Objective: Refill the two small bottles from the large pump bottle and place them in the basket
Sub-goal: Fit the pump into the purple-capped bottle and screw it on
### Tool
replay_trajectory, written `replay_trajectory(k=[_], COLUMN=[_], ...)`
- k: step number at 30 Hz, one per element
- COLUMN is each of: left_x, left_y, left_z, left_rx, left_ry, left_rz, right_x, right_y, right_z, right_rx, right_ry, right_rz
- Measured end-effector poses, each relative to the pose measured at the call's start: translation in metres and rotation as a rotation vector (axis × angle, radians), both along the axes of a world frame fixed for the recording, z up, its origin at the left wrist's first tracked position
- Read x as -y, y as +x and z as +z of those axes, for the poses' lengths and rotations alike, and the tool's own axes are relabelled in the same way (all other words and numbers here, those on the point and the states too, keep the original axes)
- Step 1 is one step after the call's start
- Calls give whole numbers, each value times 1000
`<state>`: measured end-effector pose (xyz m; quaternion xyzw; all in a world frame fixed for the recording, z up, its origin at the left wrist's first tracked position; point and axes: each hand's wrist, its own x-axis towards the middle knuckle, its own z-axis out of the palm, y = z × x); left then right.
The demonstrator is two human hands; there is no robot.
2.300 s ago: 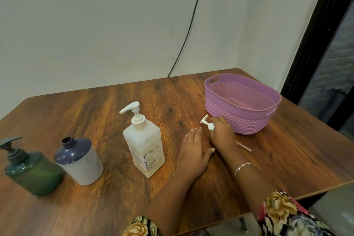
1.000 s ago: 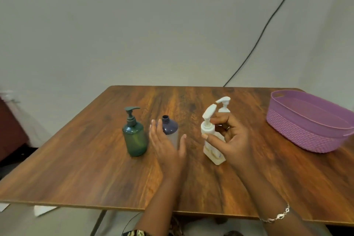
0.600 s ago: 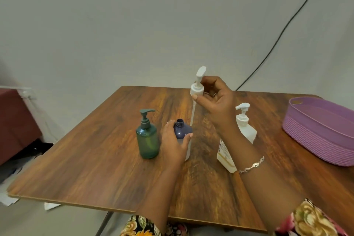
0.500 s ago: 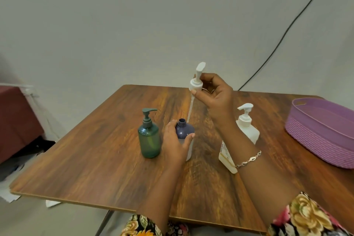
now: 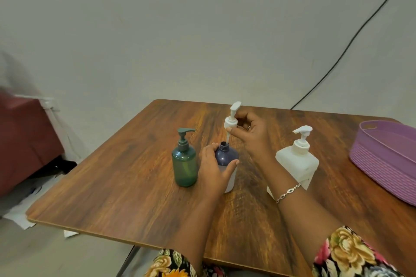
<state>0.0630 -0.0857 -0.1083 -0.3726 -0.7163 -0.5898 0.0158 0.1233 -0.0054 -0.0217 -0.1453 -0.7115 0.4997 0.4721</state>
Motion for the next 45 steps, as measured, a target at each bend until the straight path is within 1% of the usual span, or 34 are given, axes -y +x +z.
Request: replay_trajectory(k=[4,7,11,16,22,29,32,37,39,43,45], left_x=[0,0,0,0,0,0,0,-1,-1,-1,-1], left_y=[-3,-4,-5,-7,-7,-9,-9,-10,-11,-11,-10], left_z=[-3,-4,-6,-6,-7,-7,-7,-7,-8,-8,-8], left_rx=[-37,-42,-50,-68,-73,-85,-78,-82,-80,-71,-84], left_ry=[-17,-18,-17,-18,-22,-32,-22,-17,-19,-23,-29], left_rz=[-2,-3,-6,-10,-12,-7,-9,-18,-13,-8,-7], right_x=[-6,-9,-11,-11,-12,-14,-15,-19,-19,-10,-8], right_y=[1,0,-2,-2,-2,0,-3,-3,-4,-14,-15], right_z=[-19,-25,-23,-34,-41,-31,-32,-36,-36,-38,-40], right_rx=[98,121,155,289,307,358,373,342,338,369,357], right_ry=[-56,-99,-79,-42,-44,25,61,-7,-9,98,83], right_rz=[21,65,104,138,123,190,183,254,230,17,-2])
